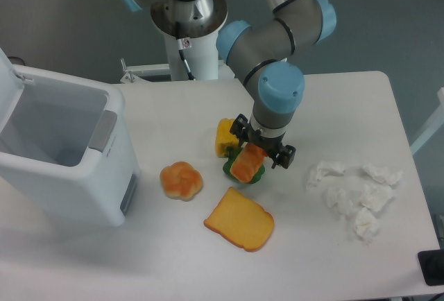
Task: Pick up the square bread
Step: 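Lower the gripper and close it on the small orange piece, then lift the orange piece off the green pepper and carry it aside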
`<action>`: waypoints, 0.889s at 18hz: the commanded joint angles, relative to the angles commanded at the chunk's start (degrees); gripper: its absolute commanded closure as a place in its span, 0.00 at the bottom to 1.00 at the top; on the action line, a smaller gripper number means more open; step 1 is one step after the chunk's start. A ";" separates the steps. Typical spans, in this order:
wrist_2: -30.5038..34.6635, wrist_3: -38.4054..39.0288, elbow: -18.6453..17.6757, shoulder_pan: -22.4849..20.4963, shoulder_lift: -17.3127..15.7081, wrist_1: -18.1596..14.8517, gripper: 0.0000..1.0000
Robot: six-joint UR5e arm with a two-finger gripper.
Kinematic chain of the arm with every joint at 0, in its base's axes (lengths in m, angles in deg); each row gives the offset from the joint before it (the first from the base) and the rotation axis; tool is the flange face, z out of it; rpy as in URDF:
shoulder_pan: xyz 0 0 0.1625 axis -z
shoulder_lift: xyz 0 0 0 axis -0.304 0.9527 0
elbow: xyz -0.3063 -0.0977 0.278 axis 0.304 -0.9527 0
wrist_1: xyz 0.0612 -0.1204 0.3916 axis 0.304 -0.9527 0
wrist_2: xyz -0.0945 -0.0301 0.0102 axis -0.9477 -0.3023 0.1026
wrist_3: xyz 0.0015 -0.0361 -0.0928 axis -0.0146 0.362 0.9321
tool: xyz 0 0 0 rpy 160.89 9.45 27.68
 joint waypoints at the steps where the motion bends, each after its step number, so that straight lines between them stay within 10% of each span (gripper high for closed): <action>1: 0.00 0.09 -0.35 0.09 0.00 0.00 0.00; 5: 0.00 0.09 -0.27 0.09 -0.26 -0.17 0.00; 10: 0.00 1.32 -0.09 0.53 -0.18 -0.09 0.61; 16: 0.00 0.79 0.61 0.44 -0.35 0.00 0.65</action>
